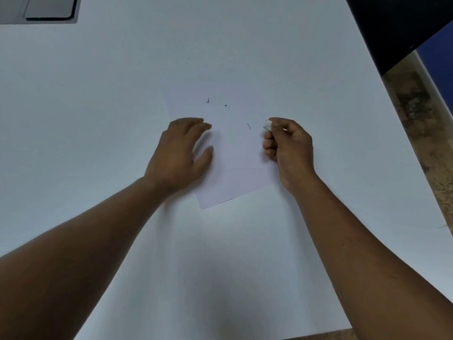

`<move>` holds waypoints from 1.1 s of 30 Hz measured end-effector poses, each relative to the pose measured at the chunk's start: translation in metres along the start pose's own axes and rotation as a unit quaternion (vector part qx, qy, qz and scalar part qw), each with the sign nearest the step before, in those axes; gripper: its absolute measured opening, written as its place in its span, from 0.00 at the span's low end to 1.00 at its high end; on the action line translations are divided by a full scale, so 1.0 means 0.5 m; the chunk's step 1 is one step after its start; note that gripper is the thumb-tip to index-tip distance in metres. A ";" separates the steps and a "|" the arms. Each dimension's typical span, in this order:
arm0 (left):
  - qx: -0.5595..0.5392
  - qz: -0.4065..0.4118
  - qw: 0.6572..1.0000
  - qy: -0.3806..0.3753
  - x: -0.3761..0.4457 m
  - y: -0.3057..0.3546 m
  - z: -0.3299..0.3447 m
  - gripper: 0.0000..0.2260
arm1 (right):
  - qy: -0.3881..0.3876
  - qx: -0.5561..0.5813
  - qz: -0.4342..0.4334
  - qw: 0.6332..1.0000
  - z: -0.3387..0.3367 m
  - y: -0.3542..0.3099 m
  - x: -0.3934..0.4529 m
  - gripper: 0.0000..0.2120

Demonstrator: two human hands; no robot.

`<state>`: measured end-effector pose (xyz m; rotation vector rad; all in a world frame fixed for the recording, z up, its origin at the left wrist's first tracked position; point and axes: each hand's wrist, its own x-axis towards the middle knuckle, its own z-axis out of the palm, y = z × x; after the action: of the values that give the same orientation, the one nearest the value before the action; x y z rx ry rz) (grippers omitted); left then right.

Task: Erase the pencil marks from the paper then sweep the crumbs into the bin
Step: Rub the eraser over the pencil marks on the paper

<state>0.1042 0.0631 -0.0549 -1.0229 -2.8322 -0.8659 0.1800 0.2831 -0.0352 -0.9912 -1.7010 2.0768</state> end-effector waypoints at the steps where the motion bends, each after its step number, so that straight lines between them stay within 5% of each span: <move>1: 0.020 0.011 0.999 -0.027 -0.013 -0.013 -0.008 0.28 | -0.004 0.012 0.000 1.000 0.000 0.000 0.000 0.05; 6: 0.099 0.037 0.980 -0.167 -0.045 -0.023 -0.018 0.44 | -0.023 0.023 0.002 0.999 0.001 -0.007 -0.008 0.07; 13: 0.156 0.039 0.962 -0.220 -0.041 -0.022 -0.015 0.53 | -0.057 -0.090 -0.023 0.994 0.036 -0.003 -0.067 0.10; 18: 0.152 0.033 0.961 -0.228 -0.043 -0.015 -0.020 0.59 | -0.139 -0.364 -0.193 0.900 0.083 0.043 -0.152 0.06; 26: 0.147 0.048 0.968 -0.199 -0.046 -0.020 -0.015 0.54 | -0.154 -0.440 -0.294 0.835 0.121 0.069 -0.157 0.10; 30: 0.153 0.040 0.965 -0.211 -0.045 -0.019 -0.016 0.57 | -0.087 -0.508 -0.336 0.789 0.118 0.068 -0.141 0.11; 33: 0.153 0.034 0.963 -0.219 -0.043 -0.017 -0.015 0.60 | -0.014 -0.530 -0.289 0.797 0.079 0.052 -0.112 0.18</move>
<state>0.1149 0.0412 -0.0568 -1.3942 -3.1075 -0.1924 0.1999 0.2126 -0.0384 -0.4854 -2.7650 0.6557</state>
